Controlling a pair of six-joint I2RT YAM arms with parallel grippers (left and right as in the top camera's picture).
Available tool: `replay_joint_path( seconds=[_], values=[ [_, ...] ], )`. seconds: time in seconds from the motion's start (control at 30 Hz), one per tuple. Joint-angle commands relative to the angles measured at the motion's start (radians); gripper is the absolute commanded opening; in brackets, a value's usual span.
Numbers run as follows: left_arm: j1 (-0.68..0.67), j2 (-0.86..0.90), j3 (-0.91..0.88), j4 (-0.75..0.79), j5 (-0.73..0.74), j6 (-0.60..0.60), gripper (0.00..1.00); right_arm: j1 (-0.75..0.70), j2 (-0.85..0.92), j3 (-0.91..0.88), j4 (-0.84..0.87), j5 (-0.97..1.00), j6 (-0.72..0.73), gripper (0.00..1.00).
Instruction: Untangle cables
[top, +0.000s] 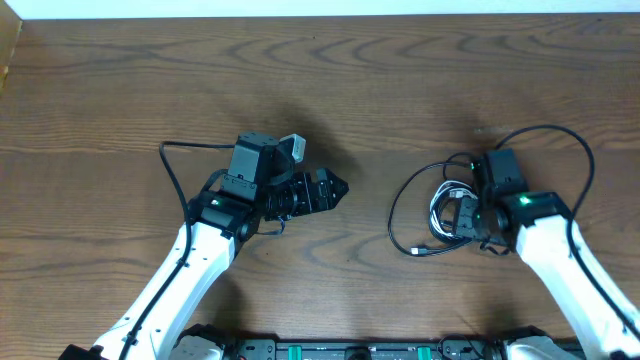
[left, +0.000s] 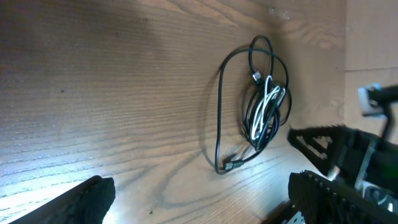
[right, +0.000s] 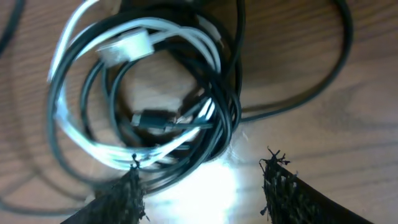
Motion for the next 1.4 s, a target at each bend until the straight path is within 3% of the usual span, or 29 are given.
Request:
replay_joint_path(
  seconds=[0.0,0.2,0.27,0.37,0.53,0.67,0.73,0.8,1.03,1.23,1.37],
  values=[
    [0.002,-0.007,0.010,0.001,-0.013,-0.005,0.96,-0.032,0.067,0.009,0.045,-0.003,-0.026,0.61],
    [0.002,-0.007,0.010,0.000,-0.013,-0.005,0.96,-0.038,0.134,0.009,0.204,-0.385,-0.021,0.58],
    [0.002,-0.007,0.010,0.000,-0.013,-0.005,0.96,-0.035,0.134,0.009,0.230,-0.470,0.036,0.68],
    [0.002,-0.007,0.010,0.000,-0.013,-0.005,0.96,-0.035,0.134,0.008,0.233,-0.462,0.200,0.81],
    [0.002,-0.007,0.010,0.001,-0.013,-0.005,0.96,-0.035,0.144,0.008,0.242,-0.330,0.415,0.84],
    [0.002,-0.007,0.010,0.001,-0.013,-0.005,0.96,-0.035,0.182,0.008,0.319,-0.225,0.477,0.85],
    [0.002,-0.007,0.010,0.001,-0.013,-0.005,0.96,-0.033,0.214,0.008,0.385,-0.231,0.477,0.80],
    [0.002,-0.007,0.010,0.001,-0.013,-0.005,0.96,-0.021,0.251,0.008,0.444,-0.248,0.476,0.69],
    [0.003,-0.007,0.010,-0.003,-0.021,-0.004,0.96,0.109,0.360,0.008,0.615,-0.377,0.361,0.04],
    [0.063,-0.017,0.010,-0.098,-0.253,0.025,0.96,0.277,0.343,0.009,0.633,-0.433,0.119,0.01],
    [0.188,-0.026,0.010,-0.146,-0.238,0.008,0.96,0.347,0.341,0.009,0.539,-0.476,-0.088,0.01]
  ],
)
